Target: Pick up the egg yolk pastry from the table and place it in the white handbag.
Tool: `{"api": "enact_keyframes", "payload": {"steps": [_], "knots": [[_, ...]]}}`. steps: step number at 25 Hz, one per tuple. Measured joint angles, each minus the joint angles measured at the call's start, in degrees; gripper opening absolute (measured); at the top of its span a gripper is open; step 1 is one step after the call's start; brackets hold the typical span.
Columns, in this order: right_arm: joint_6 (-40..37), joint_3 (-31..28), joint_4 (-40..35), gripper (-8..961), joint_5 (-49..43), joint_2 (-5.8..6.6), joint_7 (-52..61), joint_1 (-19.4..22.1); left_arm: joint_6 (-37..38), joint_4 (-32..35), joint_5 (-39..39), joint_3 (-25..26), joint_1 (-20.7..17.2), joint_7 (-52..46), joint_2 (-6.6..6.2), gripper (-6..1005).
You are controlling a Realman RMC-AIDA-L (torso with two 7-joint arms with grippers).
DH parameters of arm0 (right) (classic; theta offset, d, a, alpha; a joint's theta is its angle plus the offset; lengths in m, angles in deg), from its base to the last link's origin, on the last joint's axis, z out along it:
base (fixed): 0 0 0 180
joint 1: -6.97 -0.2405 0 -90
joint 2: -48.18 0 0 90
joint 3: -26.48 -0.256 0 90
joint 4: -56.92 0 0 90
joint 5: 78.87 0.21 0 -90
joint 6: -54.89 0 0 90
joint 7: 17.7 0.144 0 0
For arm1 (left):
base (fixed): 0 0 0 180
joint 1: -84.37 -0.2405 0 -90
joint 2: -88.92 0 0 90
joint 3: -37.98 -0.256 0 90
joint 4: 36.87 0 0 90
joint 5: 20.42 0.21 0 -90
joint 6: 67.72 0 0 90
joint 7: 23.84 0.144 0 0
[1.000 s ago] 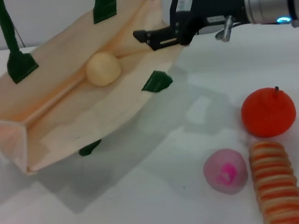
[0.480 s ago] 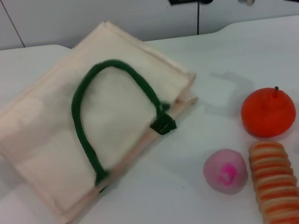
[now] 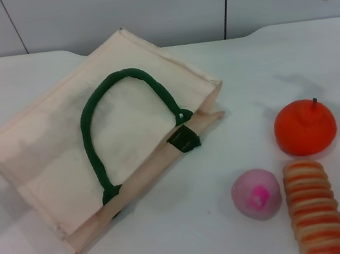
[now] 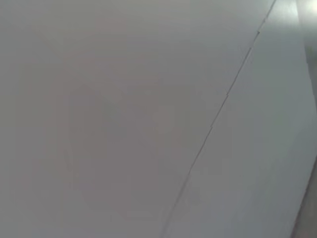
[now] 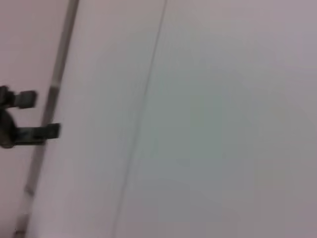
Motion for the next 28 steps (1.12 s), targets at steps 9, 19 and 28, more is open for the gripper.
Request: {"api": "enact_keyframes", "payload": {"steps": [9, 19, 28], "knots": [[0.4, 0.3, 24.0, 858, 31.2, -0.20, -34.2, -2.4, -21.1, 3.2, -8.4, 0.3, -2.8, 32.9, 8.51, 883], [9.4, -8.1, 45.8, 856, 54.4, -0.23, -48.4, -5.9, -31.9, 24.4, -28.7, 0.3, -7.5, 74.3, 8.60, 883], [11.6, -19.1, 52.7, 855, 54.5, -0.16, -49.3, -6.3, -29.5, 32.9, -38.8, 0.2, -10.6, 91.9, 8.64, 883]]}}
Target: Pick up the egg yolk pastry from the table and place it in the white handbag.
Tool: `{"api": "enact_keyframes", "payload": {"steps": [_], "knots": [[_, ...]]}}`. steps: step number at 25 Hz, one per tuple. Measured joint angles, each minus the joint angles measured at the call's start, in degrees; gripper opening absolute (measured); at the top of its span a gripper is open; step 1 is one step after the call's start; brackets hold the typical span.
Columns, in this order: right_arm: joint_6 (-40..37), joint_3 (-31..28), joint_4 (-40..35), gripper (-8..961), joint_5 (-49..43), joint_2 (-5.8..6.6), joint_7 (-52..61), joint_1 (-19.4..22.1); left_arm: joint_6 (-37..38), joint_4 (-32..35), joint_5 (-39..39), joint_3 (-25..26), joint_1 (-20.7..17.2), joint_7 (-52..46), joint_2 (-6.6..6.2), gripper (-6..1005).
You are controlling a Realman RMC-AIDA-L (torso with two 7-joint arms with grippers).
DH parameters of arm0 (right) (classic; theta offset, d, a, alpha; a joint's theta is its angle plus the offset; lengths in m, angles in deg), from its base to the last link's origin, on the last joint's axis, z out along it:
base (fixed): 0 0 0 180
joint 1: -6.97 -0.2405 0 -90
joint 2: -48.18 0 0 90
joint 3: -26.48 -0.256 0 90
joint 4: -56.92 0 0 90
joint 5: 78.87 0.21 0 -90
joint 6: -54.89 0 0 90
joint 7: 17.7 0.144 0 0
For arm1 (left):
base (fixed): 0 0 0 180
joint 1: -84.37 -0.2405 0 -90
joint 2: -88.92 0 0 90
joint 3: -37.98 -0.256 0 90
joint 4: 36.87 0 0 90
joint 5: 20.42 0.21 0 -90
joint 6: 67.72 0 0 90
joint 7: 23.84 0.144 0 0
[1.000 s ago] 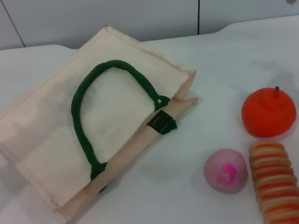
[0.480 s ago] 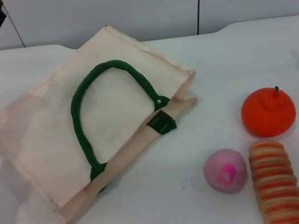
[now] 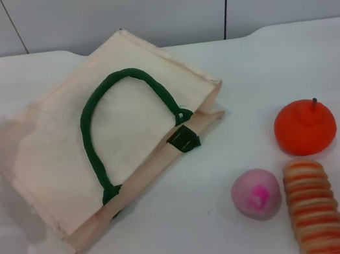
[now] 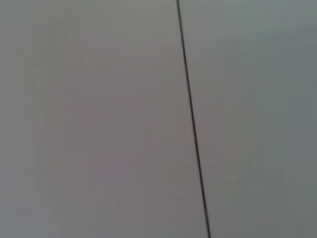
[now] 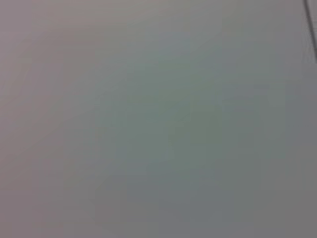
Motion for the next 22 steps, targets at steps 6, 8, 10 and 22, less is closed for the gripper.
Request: {"api": "enact_keyframes", "payload": {"steps": [6, 8, 10, 22], "knots": [[0.6, -1.1, 0.9, 855, 0.0, -0.07, 0.4, 0.3, 4.0, 1.0, -0.2, -0.2, -0.7, 0.8, -0.03, 883], [0.6, -1.3, 0.9, 855, 0.0, -0.11, 0.4, 0.3, 5.4, 1.1, -0.1, -0.3, -0.9, 0.8, -0.01, 883], [0.7, -1.3, 0.9, 855, 0.0, -0.14, 0.4, 0.4, 6.3, 1.2, -0.1, -0.4, -1.2, 0.8, 0.00, 883], [5.8, -3.4, 2.4, 855, 0.0, -0.03, 0.6, 0.7, 8.0, 2.3, 0.1, -0.5, -1.5, 1.0, -0.08, 883]]}}
